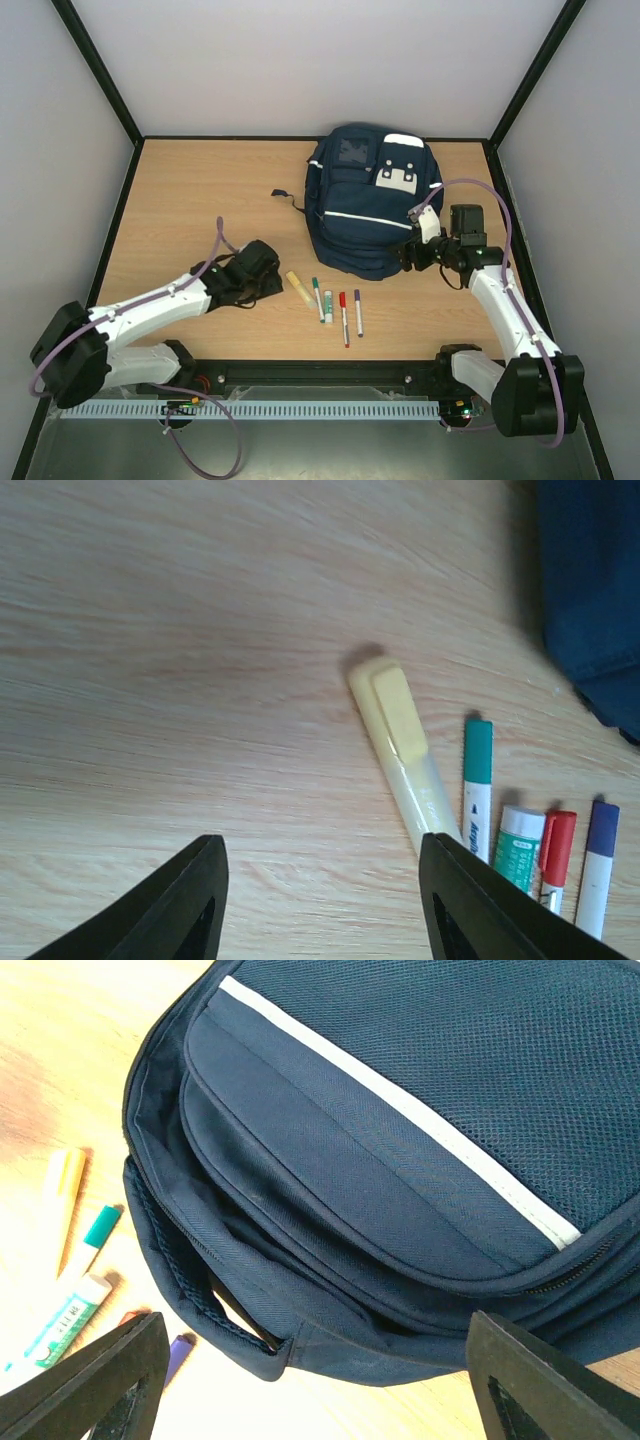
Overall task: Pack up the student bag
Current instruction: Pick up the stationery from the center of the board.
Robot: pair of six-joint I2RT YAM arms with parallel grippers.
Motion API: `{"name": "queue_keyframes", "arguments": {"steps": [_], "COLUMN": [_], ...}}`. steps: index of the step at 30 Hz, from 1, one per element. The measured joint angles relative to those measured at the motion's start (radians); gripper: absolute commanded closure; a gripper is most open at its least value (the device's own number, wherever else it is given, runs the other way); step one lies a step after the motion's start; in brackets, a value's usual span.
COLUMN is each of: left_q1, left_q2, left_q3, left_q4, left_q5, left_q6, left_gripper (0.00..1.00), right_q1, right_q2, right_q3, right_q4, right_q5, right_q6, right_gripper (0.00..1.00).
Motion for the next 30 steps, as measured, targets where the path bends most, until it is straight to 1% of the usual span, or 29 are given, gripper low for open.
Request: {"name": "queue_keyframes", "arguments": {"steps": [3,6,11,18,26,30], "left_q1": [-0.059,-0.096,-0.137,-0.166,-0.168,-0.168], "left_q2": [0.058,0.126,0.269,0.430,0.557,0.571], "left_q3": [0.021,0.055,0.165,0.298,0.348,0.352], "left_q4": [0.020,0.029,0.024,0.021,-0.020,-0.045], "left_q5": [-0.004,-0.010,-0.022,-0.019,-0.003,-0.004], "left_q6": [-0.051,-0.084,-0.112,-0.114,-0.115,-0.110], "left_gripper": [0.46,0.46,0.46,0.47,0.51,0.53], "right_q1": [0.000,0.000,0.000,0.000,0.000,0.000], "right_q2": [-0.018,-0.023,-0.023,-0.031,-0.039,-0.039], "right_q3": [-0.009,-0.010,-0.010,-0.010,-0.010,-0.010], "right_q4": [0.000,0.000,-0.004,-0.005,-0.012,-0.018], "right_q5": [-0.002,-0.006,-0.011,-0.013,-0.019,-0.023], "right_q6": [-0.009,-0.016,-0.023,-0.038,-0.042,-0.045], "right_gripper": [0.19,0.19,0.18,0.18,0.18,0.18]}}
